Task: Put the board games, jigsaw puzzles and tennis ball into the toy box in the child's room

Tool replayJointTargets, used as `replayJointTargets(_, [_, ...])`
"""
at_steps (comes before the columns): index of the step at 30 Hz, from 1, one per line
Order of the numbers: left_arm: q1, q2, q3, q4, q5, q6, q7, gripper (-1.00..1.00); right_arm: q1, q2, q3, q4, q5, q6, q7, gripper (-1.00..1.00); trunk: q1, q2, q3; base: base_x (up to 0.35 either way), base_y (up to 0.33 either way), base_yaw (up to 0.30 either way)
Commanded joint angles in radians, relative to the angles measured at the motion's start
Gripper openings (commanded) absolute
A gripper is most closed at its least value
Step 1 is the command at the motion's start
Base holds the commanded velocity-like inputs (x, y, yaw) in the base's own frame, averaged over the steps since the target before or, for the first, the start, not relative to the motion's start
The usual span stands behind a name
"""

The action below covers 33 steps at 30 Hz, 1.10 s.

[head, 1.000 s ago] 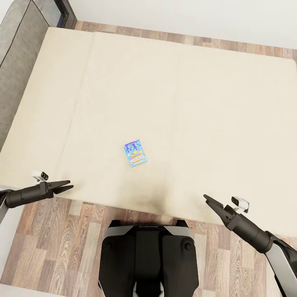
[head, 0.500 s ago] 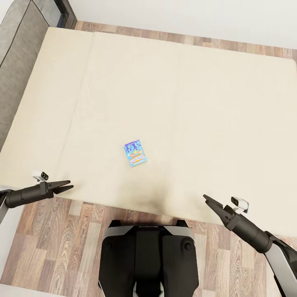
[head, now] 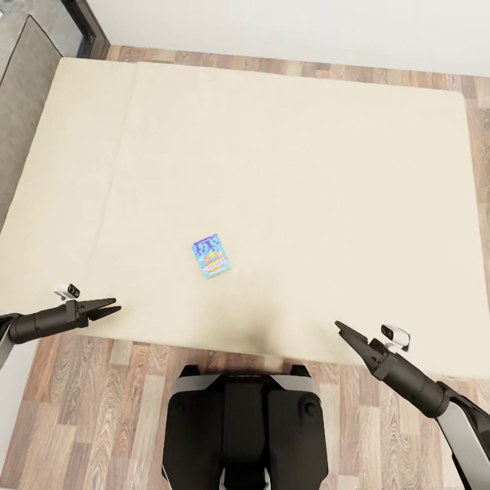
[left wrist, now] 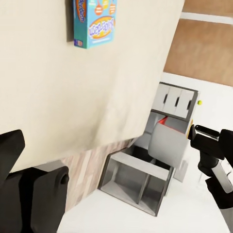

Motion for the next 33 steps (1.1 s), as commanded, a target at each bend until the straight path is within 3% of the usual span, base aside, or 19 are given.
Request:
replayJointTargets(1, [0.0, 0.0, 0.0, 0.0, 0.0, 0.011, -0.004, 1.0, 0.0, 0.0, 0.0, 0.0, -0.006, 0.008, 0.0, 1.0, 0.001, -0.001, 0.0, 0.0, 0.0, -0.205])
replayJointTargets(17, [0.0, 0.001, 0.0, 0.0, 0.0, -0.006, -0.004, 1.0, 0.0, 0.0, 0.001, 0.0, -0.006, 0.008, 0.0, 1.0, 0.001, -0.001, 0.018, 0.043, 0.0, -0.192])
replayJointTargets(33, [0.0, 0.0, 0.0, 0.0, 0.002, -0.017, -0.004, 1.0, 0.0, 0.002, 0.003, 0.0, -0.006, 0.007, 0.0, 1.0, 0.001, -0.001, 0.022, 0.004, 0.0, -0.041])
